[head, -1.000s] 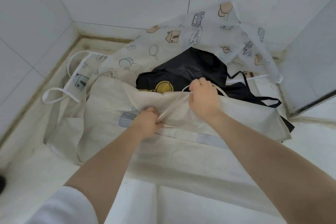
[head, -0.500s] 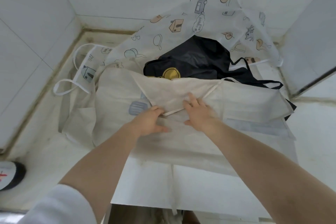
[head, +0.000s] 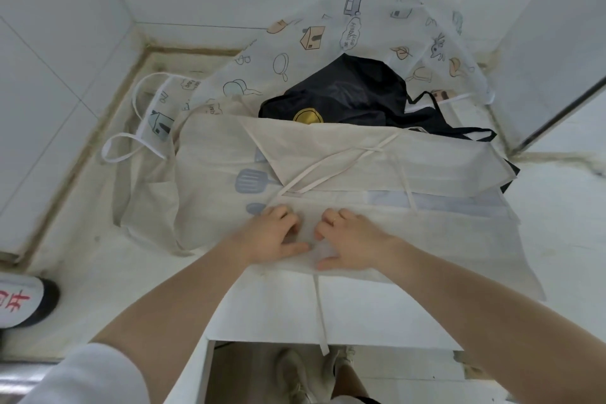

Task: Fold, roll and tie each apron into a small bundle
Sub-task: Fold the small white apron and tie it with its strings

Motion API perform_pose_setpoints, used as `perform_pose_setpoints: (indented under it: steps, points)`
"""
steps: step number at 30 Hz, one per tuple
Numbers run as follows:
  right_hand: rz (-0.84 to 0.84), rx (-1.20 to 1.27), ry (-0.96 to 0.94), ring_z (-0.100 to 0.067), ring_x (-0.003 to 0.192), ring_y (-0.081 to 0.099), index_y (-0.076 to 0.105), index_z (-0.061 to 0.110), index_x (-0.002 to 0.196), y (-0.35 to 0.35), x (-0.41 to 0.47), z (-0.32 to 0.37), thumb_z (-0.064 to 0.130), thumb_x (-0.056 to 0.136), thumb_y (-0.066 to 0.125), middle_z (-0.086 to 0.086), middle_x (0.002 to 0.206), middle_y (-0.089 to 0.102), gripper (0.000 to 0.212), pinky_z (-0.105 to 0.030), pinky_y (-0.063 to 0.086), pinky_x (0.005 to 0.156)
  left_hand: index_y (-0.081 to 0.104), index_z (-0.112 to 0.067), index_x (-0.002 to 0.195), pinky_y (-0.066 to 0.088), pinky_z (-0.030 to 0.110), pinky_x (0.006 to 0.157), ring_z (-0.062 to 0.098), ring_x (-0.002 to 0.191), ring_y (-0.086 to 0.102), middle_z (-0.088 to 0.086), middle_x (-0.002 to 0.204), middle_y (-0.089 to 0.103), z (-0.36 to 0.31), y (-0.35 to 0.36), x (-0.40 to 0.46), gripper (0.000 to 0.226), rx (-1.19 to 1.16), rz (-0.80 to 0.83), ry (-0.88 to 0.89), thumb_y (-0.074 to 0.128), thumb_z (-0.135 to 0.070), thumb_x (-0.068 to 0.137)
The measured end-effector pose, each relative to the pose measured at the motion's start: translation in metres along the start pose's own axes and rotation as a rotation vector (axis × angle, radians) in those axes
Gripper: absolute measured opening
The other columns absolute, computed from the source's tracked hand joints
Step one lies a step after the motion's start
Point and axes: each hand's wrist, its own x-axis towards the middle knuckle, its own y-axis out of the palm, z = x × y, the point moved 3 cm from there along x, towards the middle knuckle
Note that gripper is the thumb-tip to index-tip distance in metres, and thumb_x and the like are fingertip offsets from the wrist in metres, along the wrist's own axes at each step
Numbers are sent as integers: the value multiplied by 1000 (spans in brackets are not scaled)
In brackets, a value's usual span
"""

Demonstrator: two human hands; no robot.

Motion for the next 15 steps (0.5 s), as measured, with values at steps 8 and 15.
perform_pose_setpoints:
  steps: [8,15]
  points:
    - [-152,-34,494,-28,126,39,42,16,130,4,-15,-59,15,94,40,-10,133,48,35,-38,28,107,31,-25,141,11,34,115,18,143,11,0,155,10,-4,7,0,74,53,33,-106,30,-71,83]
    - [-133,81,576,-30,115,56,50,9,123,-14,-12,-64,3,93,41,-12,123,60,32,-37,44,90,2,-20,151,-7,28,117,13,144,-12,0,157,-15,-20,20,2,111,66,121,1,15,-90,66]
